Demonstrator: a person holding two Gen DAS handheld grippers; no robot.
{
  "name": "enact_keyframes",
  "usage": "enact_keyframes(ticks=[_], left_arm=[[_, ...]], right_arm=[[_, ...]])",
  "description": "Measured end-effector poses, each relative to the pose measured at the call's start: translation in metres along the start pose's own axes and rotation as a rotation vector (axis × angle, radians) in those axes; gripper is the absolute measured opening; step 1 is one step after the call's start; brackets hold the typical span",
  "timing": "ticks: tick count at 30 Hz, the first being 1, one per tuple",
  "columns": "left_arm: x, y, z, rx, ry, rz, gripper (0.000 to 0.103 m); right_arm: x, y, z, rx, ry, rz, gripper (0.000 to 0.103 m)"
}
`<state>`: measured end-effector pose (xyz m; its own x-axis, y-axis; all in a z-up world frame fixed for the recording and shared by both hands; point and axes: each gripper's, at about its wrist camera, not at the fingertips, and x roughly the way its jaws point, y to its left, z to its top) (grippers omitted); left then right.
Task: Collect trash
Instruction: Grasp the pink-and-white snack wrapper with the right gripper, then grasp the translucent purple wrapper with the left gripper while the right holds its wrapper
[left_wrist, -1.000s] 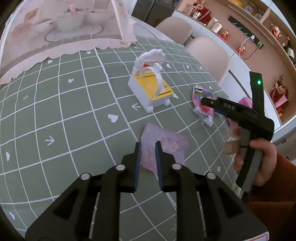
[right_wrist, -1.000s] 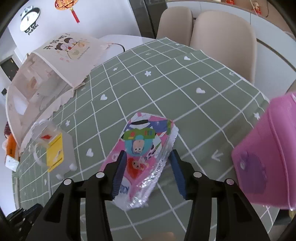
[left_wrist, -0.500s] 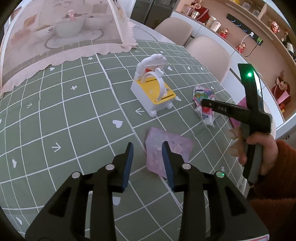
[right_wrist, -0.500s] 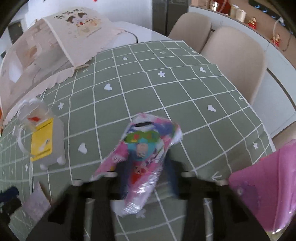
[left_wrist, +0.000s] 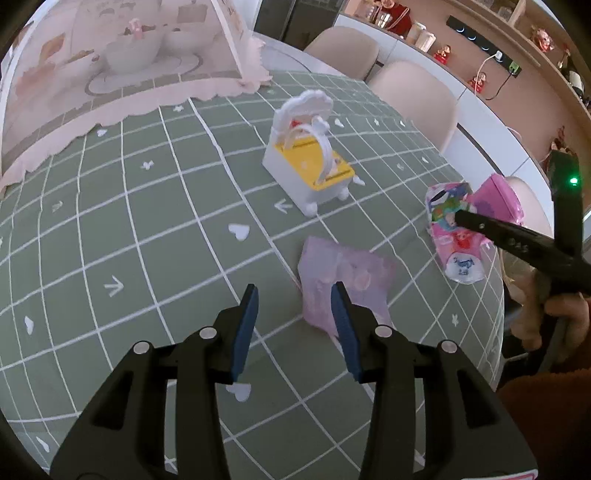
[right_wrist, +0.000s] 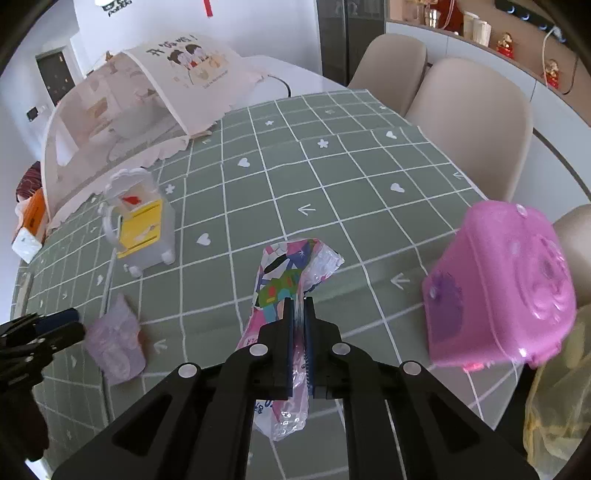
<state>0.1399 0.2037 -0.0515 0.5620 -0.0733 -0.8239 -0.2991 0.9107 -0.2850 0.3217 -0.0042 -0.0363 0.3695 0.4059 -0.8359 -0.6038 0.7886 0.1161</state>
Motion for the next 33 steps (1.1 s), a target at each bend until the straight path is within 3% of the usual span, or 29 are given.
enact_keyframes(ticks=[7, 16, 17, 19, 22, 27, 33], left_arm=[[0.007, -0.005, -0.01, -0.037, 0.043, 0.012, 0.039], [0.017, -0.015, -0.004, -0.119, 0.028, 0.03, 0.039], [0.018, -0.019, -0.002, -0.111, 0.026, 0.033, 0.037], [0.02, -0.025, -0.002, -0.091, 0.03, 0.035, 0.016], [0.023, -0.032, -0.003, -0.066, 0.04, 0.039, 0.003], [0.007, -0.05, 0.003, -0.015, -0.011, 0.004, 0.001], [-0.029, -0.065, 0.038, 0.023, -0.131, -0.001, 0.001]], right_arm=[[-0.025, -0.009, -0.014, 0.022, -0.04, -0.003, 0.007], [-0.036, -0.021, -0.037, 0.063, -0.039, 0.013, 0.007], [-0.038, -0.021, -0.039, 0.065, -0.039, 0.036, 0.007], [-0.041, -0.02, -0.042, 0.057, -0.047, 0.041, 0.007], [-0.048, -0.017, -0.045, 0.041, -0.065, 0.052, 0.007], [-0.06, -0.018, -0.045, 0.02, -0.086, 0.045, 0.007], [-0.082, -0.034, -0.041, 0.053, -0.14, 0.062, 0.007]])
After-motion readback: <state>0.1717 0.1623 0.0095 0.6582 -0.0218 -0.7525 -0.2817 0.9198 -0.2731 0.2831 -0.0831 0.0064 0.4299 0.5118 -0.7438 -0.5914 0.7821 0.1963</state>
